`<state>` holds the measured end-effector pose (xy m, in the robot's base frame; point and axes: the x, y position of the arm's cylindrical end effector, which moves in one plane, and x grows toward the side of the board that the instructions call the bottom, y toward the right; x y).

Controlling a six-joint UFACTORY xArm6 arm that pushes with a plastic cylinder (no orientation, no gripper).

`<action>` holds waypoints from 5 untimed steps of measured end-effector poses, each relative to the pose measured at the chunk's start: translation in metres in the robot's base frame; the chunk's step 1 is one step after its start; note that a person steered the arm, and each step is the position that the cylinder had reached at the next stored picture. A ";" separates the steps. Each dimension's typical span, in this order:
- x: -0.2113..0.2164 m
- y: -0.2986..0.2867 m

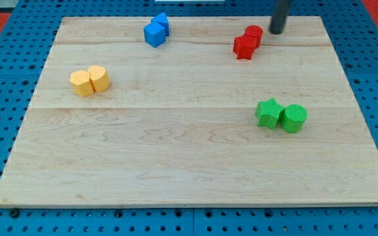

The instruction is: Separate the red circle and the red star

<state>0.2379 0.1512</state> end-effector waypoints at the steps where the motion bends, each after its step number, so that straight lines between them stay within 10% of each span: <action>1: 0.000 -0.014; 5: -0.009 -0.014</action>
<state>0.2286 0.1368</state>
